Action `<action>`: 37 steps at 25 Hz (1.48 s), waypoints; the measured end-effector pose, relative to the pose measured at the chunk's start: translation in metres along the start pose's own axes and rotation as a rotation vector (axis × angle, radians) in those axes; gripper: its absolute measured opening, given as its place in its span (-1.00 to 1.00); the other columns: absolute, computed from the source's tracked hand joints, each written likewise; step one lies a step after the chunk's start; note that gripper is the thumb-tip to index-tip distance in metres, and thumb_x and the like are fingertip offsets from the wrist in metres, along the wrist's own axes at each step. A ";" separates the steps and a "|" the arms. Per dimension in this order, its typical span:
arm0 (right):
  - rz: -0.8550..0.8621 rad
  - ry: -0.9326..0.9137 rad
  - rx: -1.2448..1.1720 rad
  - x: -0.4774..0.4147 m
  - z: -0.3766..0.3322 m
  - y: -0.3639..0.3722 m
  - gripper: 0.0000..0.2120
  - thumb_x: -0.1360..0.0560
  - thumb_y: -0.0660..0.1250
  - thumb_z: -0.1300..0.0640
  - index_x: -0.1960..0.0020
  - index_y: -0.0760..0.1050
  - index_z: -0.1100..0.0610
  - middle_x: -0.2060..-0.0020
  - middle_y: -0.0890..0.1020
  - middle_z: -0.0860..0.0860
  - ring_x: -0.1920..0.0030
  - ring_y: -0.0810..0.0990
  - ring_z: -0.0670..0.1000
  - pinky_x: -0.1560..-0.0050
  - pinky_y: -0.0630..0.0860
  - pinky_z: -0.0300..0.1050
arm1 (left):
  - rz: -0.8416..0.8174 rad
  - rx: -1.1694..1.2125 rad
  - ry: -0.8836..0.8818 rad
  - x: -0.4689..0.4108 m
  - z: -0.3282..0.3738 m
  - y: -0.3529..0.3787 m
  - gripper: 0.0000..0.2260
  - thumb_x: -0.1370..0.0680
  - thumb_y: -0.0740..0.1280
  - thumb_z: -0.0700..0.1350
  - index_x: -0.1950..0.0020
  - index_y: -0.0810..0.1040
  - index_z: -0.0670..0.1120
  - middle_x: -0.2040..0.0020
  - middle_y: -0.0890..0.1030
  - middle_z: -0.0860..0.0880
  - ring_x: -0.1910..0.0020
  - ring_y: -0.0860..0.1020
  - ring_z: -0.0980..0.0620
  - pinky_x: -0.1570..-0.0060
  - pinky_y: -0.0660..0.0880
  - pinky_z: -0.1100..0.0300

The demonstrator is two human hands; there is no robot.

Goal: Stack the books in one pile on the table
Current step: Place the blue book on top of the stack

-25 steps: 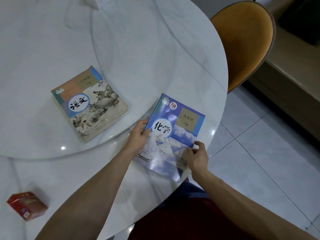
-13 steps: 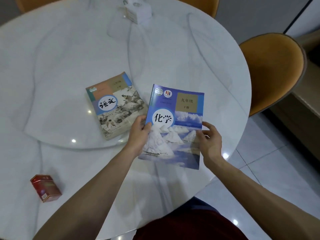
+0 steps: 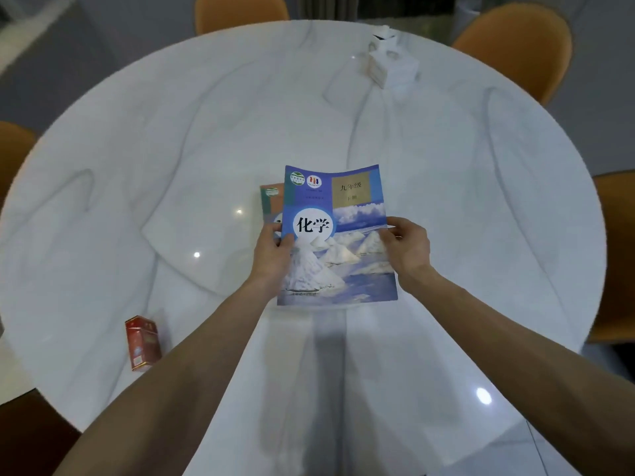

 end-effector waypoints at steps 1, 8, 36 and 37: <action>-0.031 -0.012 0.011 -0.010 -0.006 0.010 -0.75 -0.52 0.24 0.22 -0.16 0.57 0.12 0.14 0.64 0.06 0.16 0.58 0.04 0.09 0.50 -0.15 | 0.027 0.006 -0.011 -0.007 0.001 -0.005 -0.81 -0.58 0.22 -0.19 -0.19 0.39 -0.16 -0.03 0.53 -0.12 0.18 0.50 0.02 0.28 0.43 0.28; -0.112 0.016 0.049 -0.063 -0.013 0.056 -0.75 -0.52 0.27 0.21 -0.18 0.54 0.15 0.10 0.60 0.05 0.10 0.56 0.03 0.05 0.49 -0.16 | 0.113 -0.057 -0.096 -0.051 -0.001 -0.024 -0.79 -0.54 0.29 -0.18 -0.16 0.44 -0.18 0.01 0.59 -0.21 0.22 0.54 -0.03 0.22 0.51 0.14; -0.162 -0.116 0.633 -0.085 0.008 0.086 -0.77 -0.52 0.17 0.29 -0.05 0.57 0.34 -0.06 0.62 0.29 -0.06 0.58 0.26 -0.10 0.50 0.00 | 0.108 -0.959 0.003 -0.062 -0.030 -0.003 -0.72 -0.62 0.13 -0.12 -0.22 0.40 -0.28 -0.20 0.40 -0.26 -0.16 0.41 -0.19 -0.08 0.43 0.05; -0.161 -0.117 0.641 -0.085 0.008 0.087 -0.77 -0.53 0.17 0.29 -0.05 0.57 0.34 -0.06 0.62 0.28 -0.06 0.58 0.25 -0.11 0.50 0.00 | 0.111 -0.956 -0.004 -0.061 -0.032 -0.003 -0.72 -0.62 0.13 -0.12 -0.22 0.39 -0.27 -0.20 0.40 -0.26 -0.16 0.41 -0.19 -0.07 0.44 0.05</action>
Point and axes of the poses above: each hand's wrist, its own x-axis away from the middle knuckle, its own y-axis out of the palm, z = x × y, the point moved 3 cm from there along -x, towards the middle knuckle
